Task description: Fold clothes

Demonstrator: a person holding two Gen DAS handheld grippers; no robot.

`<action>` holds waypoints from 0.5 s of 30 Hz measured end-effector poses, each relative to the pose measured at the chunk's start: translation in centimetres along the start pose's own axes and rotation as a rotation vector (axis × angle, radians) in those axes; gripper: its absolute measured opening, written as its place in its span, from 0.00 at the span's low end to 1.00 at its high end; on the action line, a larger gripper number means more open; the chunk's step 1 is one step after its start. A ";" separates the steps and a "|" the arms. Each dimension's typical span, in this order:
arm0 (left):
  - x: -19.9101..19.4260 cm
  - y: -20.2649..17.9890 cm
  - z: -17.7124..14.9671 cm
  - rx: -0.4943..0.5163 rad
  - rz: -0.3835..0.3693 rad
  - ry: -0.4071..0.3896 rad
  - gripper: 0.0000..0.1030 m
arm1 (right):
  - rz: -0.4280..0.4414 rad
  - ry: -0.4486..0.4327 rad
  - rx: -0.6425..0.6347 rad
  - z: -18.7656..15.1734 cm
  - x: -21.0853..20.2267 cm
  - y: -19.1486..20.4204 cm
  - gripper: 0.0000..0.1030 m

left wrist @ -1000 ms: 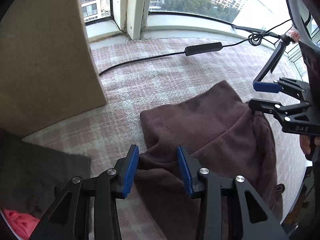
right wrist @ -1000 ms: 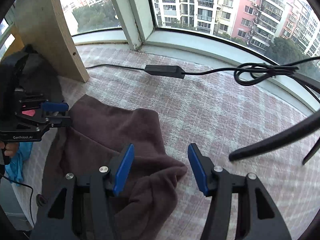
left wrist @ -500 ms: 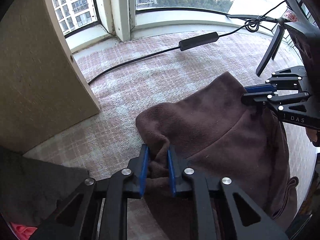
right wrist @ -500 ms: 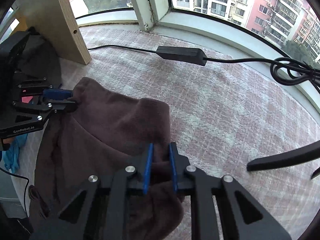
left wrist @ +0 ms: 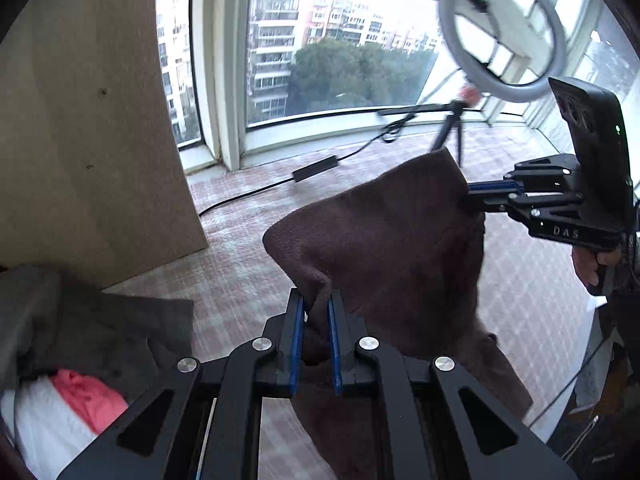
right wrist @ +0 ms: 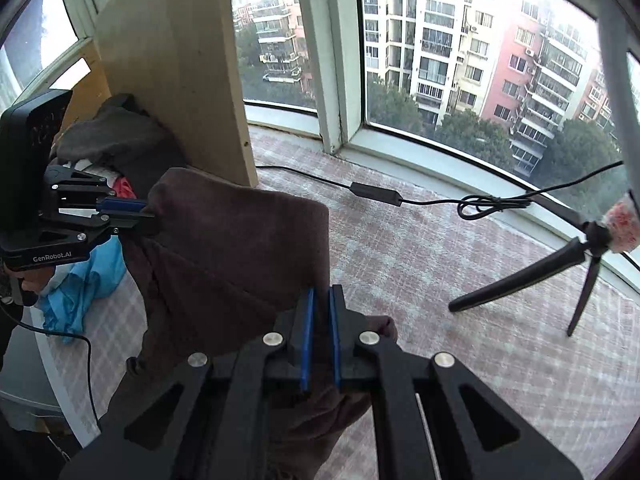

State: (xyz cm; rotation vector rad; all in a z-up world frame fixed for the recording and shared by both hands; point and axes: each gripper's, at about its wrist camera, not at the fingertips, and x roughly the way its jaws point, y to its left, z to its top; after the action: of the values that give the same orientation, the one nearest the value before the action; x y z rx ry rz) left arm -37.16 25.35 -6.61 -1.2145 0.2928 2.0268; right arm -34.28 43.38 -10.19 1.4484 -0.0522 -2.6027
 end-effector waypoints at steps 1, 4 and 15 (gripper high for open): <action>-1.2 -0.9 -0.9 0.011 -0.005 -0.018 0.10 | -0.004 -0.019 -0.005 -0.6 -1.5 0.6 0.07; -4.5 -3.8 -4.2 0.037 -0.020 -0.064 0.10 | -0.031 -0.066 -0.022 -3.7 -5.6 2.6 0.07; -2.1 -9.5 -19.8 0.007 -0.101 0.086 0.09 | -0.046 0.038 -0.002 -20.8 -6.8 7.4 0.08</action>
State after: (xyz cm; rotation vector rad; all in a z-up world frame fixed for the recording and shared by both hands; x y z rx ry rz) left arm -16.85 20.44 -13.61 -1.2881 0.2740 1.8890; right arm -12.22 38.17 -14.67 1.5153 -0.0120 -2.6100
